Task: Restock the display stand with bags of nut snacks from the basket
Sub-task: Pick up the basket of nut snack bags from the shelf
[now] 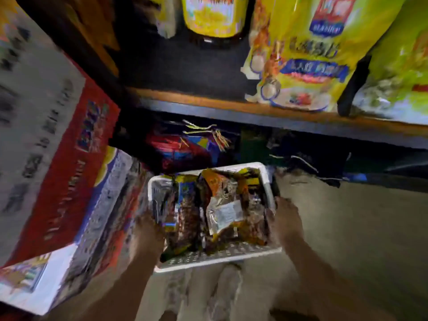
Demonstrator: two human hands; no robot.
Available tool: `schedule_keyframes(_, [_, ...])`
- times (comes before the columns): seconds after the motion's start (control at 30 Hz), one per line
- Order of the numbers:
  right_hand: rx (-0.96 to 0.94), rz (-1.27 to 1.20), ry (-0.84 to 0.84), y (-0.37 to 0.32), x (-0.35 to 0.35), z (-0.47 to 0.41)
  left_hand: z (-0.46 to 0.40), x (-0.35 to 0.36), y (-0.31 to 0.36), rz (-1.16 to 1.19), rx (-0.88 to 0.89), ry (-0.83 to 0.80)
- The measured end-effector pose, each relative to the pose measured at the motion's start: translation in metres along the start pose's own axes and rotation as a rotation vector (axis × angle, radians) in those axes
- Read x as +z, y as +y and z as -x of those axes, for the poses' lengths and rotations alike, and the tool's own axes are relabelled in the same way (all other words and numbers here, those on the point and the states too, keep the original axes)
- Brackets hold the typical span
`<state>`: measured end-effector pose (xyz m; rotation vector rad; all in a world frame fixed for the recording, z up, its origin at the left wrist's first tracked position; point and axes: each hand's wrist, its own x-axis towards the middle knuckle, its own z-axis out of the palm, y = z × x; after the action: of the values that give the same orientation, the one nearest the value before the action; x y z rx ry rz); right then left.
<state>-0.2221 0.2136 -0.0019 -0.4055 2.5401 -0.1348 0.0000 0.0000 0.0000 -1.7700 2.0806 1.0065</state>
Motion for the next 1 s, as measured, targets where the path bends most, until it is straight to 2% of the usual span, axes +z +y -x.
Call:
schedule_keyframes(0.1, [-0.002, -0.097, -0.012, -0.005, 0.019, -0.024, -0.022, 0.019, -0.016, 0.103, -0.025, 0.02])
schedule_keyframes(0.17, [0.087, -0.211, -0.015, -0.008, 0.025, -0.031, -0.033, 0.035, -0.038, 0.23, -0.101, 0.001])
schedule_keyframes(0.23, [0.167, -0.284, -0.032, -0.008, 0.027, -0.039, -0.025, 0.029, -0.03, 0.372, -0.102, -0.016])
schedule_keyframes(0.33, [0.2, -0.307, -0.065, -0.007, 0.029, -0.044, -0.025, 0.022, -0.027, 0.543, -0.21, -0.029])
schedule_keyframes(0.43, [0.23, -0.329, -0.087, -0.006, 0.03, -0.049, -0.038, 0.023, -0.025, 0.409, -0.184, -0.043])
schedule_keyframes(0.63, [0.253, -0.448, -0.112, -0.002, 0.031, -0.048, -0.05, 0.023, -0.018, 0.398, -0.175, -0.111])
schedule_keyframes(0.83, [0.372, -0.423, 0.002, 0.022, 0.017, 0.025, -0.016, -0.018, -0.008, 0.029, 0.11, -0.126])
schedule_keyframes(1.0, [0.463, -0.494, 0.025, 0.042, -0.05, 0.119, 0.046, -0.08, 0.04, -0.075, 0.292, -0.226])
